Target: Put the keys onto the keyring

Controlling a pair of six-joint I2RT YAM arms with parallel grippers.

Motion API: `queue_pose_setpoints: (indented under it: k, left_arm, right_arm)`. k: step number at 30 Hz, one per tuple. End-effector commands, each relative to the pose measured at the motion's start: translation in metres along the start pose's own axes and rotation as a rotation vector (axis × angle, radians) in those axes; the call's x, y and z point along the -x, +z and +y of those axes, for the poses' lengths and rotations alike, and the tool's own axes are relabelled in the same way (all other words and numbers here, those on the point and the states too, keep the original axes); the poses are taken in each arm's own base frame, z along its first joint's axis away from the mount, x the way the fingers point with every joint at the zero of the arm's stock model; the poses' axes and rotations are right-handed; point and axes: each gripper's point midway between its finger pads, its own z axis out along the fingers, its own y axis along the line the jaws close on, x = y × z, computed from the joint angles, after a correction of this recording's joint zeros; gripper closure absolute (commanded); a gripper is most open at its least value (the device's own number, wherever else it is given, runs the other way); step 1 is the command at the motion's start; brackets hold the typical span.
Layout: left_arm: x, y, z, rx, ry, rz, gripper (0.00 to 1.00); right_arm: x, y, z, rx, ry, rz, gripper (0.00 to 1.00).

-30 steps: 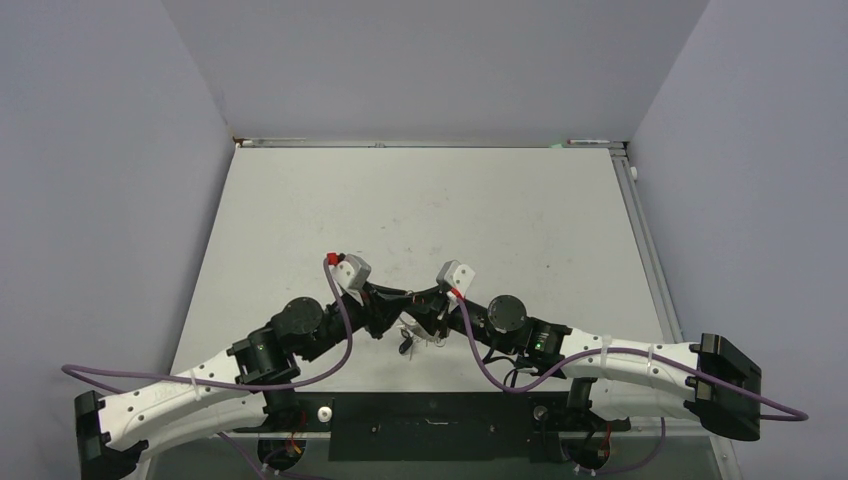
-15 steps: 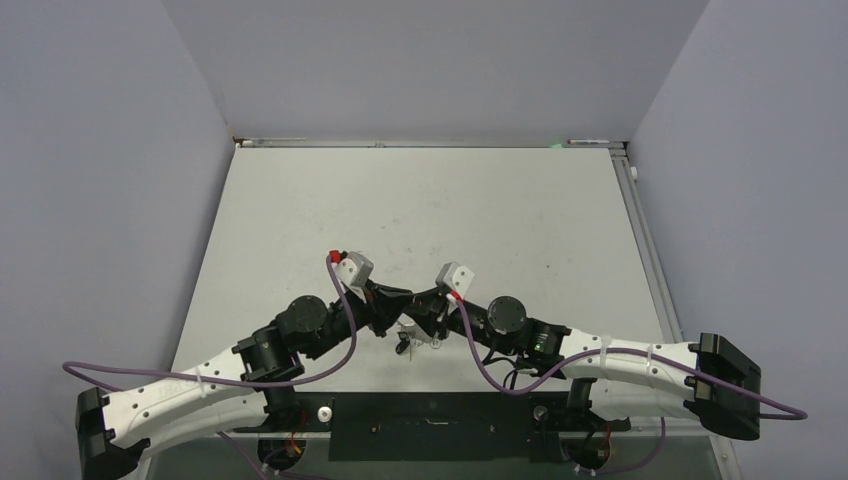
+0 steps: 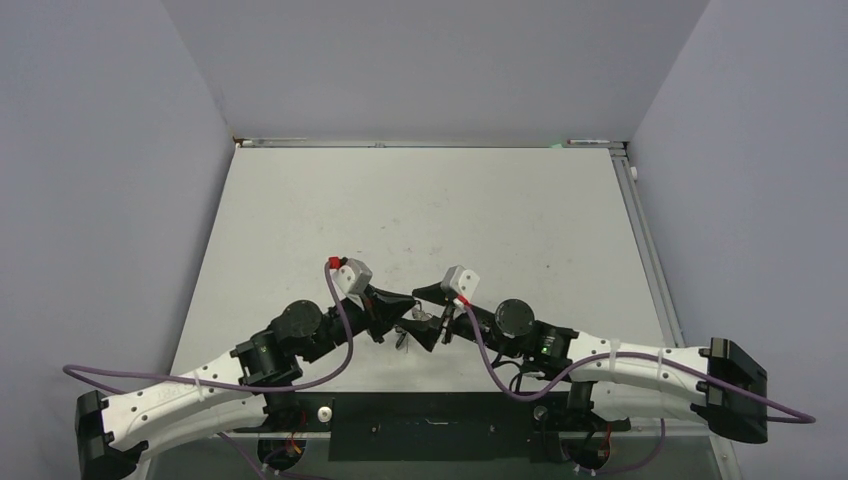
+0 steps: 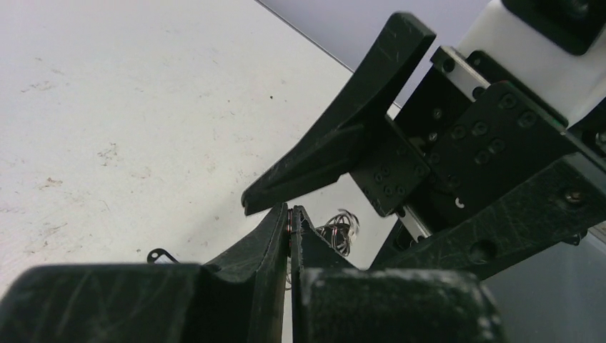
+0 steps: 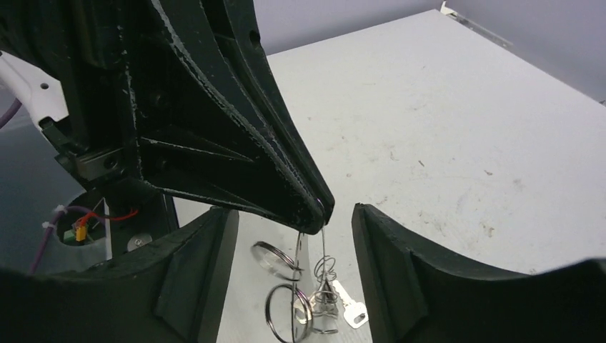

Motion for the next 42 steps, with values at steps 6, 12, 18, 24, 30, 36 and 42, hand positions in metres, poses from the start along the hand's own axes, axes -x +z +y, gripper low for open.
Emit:
queue_pose_setpoints:
  k: [6,12,18,24,30,36,42]
  left_arm:
    - [-0.001,-0.007,-0.008,-0.06,0.092,0.022,1.0]
    - [-0.001,-0.008,-0.017,-0.118,0.108,0.009,1.0]
    - [-0.001,-0.007,-0.021,-0.147,0.115,0.002,1.0]
    - [0.004,-0.011,-0.028,-0.183,0.113,-0.022,1.0]
    - [0.007,-0.015,-0.038,-0.24,0.095,-0.038,1.0]
    - [0.007,-0.018,-0.043,-0.277,0.084,-0.064,1.0]
    - [0.01,-0.015,-0.036,-0.229,0.061,-0.078,1.0]
  right_arm:
    - [0.056,-0.035,0.001,-0.003,0.003,-0.168,0.32]
    - [0.077,-0.064,-0.012,-0.069,0.035,-0.239,0.44]
    - [0.062,-0.067,-0.01,-0.062,0.069,-0.192,0.53]
    - [0.039,-0.068,0.016,0.088,0.06,-0.101,0.46]
    - [0.033,-0.064,0.021,0.114,0.086,-0.083,0.3]
    - [0.025,-0.052,0.014,0.073,0.096,-0.071,0.25]
    - [0.018,-0.04,0.01,0.05,0.117,-0.062,0.24]
